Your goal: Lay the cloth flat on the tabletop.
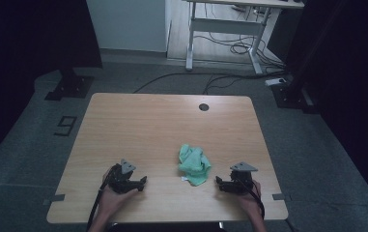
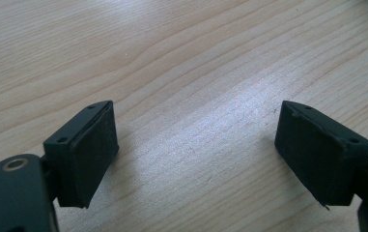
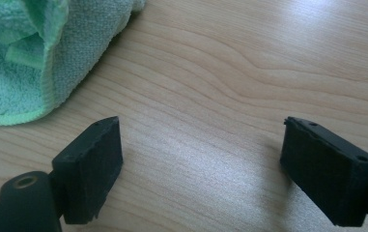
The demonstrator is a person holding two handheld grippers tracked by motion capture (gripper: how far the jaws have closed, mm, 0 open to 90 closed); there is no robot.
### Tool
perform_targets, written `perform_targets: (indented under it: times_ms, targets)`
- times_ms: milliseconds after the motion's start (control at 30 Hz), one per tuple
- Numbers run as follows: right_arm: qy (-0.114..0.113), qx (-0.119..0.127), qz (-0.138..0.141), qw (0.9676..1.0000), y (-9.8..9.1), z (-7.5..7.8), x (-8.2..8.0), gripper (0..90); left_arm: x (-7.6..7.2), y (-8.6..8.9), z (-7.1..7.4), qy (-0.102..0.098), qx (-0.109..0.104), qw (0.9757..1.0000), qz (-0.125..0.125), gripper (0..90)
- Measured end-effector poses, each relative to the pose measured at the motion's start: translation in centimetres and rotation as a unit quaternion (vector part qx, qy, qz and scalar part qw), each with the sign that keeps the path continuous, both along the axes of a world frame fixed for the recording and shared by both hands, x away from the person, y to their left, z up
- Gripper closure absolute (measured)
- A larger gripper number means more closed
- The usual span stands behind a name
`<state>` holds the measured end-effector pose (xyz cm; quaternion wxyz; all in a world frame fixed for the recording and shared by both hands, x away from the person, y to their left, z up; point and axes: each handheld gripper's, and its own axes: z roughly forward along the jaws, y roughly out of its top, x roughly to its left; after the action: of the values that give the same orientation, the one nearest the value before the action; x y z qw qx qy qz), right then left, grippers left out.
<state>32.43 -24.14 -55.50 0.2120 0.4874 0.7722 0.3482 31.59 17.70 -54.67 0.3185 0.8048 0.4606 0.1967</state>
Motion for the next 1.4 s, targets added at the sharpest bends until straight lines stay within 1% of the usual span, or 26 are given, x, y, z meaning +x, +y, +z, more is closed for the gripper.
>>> perform_targets:
  times_ms: [100, 133, 167, 233, 333, 367, 400, 433, 467, 500, 533, 567, 600, 633, 667, 700, 733, 800, 933, 1100, 1133, 1200, 1233, 1267, 1300, 1400]
  targets:
    - [-0.001, 0.001, 0.000, 1.0000, 0.0, 0.0, 0.0, 15.6, -0.1, 0.0, 0.0, -0.002, 0.002, 1.0000, -0.001, 16.0]
    - [-0.005, 0.006, -0.007, 0.9999, -0.2, 0.1, -0.1, 16.6, -0.2, -0.1, 0.0, -0.005, 0.003, 1.0000, 0.000, 16.3]
    - [-0.005, 0.006, -0.007, 0.9999, -0.2, 0.1, -0.1, 16.6, -0.3, -0.1, 0.0, -0.006, 0.003, 1.0000, 0.000, 16.3]
    - [-0.012, 0.013, -0.012, 0.9998, -0.4, 0.2, -0.2, 18.0, -0.6, -0.2, 0.1, -0.014, -0.002, 0.9999, -0.001, 18.9]
    - [-0.016, 0.014, -0.014, 0.9997, -0.4, 0.3, -0.2, 18.7, -0.7, -0.2, 0.3, -0.017, -0.006, 0.9998, 0.000, 19.8]
    - [-0.019, 0.016, -0.013, 0.9996, -0.4, 0.5, -0.3, 19.3, -0.8, -0.1, 0.4, -0.018, -0.009, 0.9998, 0.000, 20.7]
    - [-0.022, 0.018, -0.012, 0.9995, -0.4, 0.7, -0.4, 20.4, -0.9, 0.0, 0.5, -0.023, -0.017, 0.9996, 0.002, 21.6]
    - [-0.022, 0.018, -0.012, 0.9995, -0.4, 0.7, -0.4, 20.4, -0.9, 0.0, 0.5, -0.023, -0.017, 0.9996, 0.002, 22.5]
    - [-0.029, 0.022, -0.011, 0.9993, -0.4, 1.0, -0.6, 21.7, -1.0, 0.2, 0.8, -0.029, -0.026, 0.9992, 0.005, 24.1]
    - [-0.029, 0.022, -0.011, 0.9993, -0.4, 1.0, -0.6, 21.7, -1.0, 0.2, 0.8, -0.029, -0.026, 0.9992, 0.005, 24.8]
    - [-0.035, 0.026, -0.009, 0.9990, -0.3, 1.3, -0.7, 23.4, -1.1, 0.2, 0.9, -0.032, -0.032, 0.9990, 0.006, 25.3]
    - [-0.035, 0.026, -0.009, 0.9990, -0.3, 1.3, -0.7, 23.4, -1.1, 0.3, 1.0, -0.033, -0.036, 0.9988, 0.006, 25.3]
    - [-0.045, 0.028, -0.005, 0.9986, -0.1, 1.7, -0.9, 25.6, -1.2, 0.4, 1.1, -0.034, -0.045, 0.9984, 0.005, 26.1]
    - [-0.045, 0.028, -0.005, 0.9986, -0.1, 1.7, -0.9, 25.6, -1.2, 0.4, 1.1, -0.034, -0.045, 0.9984, 0.005, 26.2]
    - [-0.052, 0.030, 0.001, 0.9982, 0.0, 2.1, -1.1, 27.5, -1.2, 0.4, 1.2, -0.033, -0.046, 0.9984, 0.005, 27.2]
    - [-0.052, 0.030, 0.001, 0.9982, 0.0, 2.1, -1.1, 27.5, -1.2, 0.4, 1.2, -0.031, -0.046, 0.9984, 0.005, 27.2]
    - [-0.057, 0.034, 0.006, 0.9977, 0.2, 2.5, -1.2, 28.6, -1.2, 0.4, 1.3, -0.031, -0.046, 0.9984, 0.007, 28.0]
    - [-0.059, 0.037, 0.008, 0.9975, 0.4, 2.7, -1.3, 28.9, -1.3, 0.5, 1.4, -0.030, -0.048, 0.9983, 0.006, 28.8]
    - [-0.069, 0.045, 0.029, 0.9962, 1.4, 3.7, -1.5, 29.3, -1.5, 0.4, 1.8, -0.030, -0.058, 0.9979, 0.001, 31.4]
    - [-0.079, 0.057, 0.052, 0.9939, 2.8, 4.8, -1.4, 29.6, -1.7, 0.2, 1.9, -0.033, -0.055, 0.9979, -0.002, 31.8]
    - [-0.079, 0.057, 0.052, 0.9939, 2.8, 4.8, -1.4, 29.6, -1.7, 0.2, 1.9, -0.033, -0.055, 0.9979, -0.002, 31.8]
    - [-0.081, 0.061, 0.066, 0.9926, 3.9, 5.3, -1.1, 29.5, -1.7, 0.2, 1.9, -0.032, -0.056, 0.9979, -0.002, 32.1]
    - [-0.081, 0.061, 0.066, 0.9926, 3.9, 5.3, -1.1, 29.5, -1.7, 0.2, 2.0, -0.031, -0.057, 0.9979, -0.003, 32.1]
    - [-0.082, 0.062, 0.075, 0.9919, 4.7, 5.5, -0.7, 29.3, -1.8, 0.2, 2.0, -0.030, -0.059, 0.9978, -0.004, 32.2]
    - [-0.082, 0.062, 0.075, 0.9919, 4.7, 5.5, -0.7, 29.3, -1.8, 0.2, 2.0, -0.030, -0.059, 0.9978, -0.004, 32.2]
    - [-0.082, 0.059, 0.086, 0.9912, 5.8, 5.6, -0.2, 28.9, -1.8, 0.2, 2.1, -0.029, -0.059, 0.9978, -0.002, 32.3]
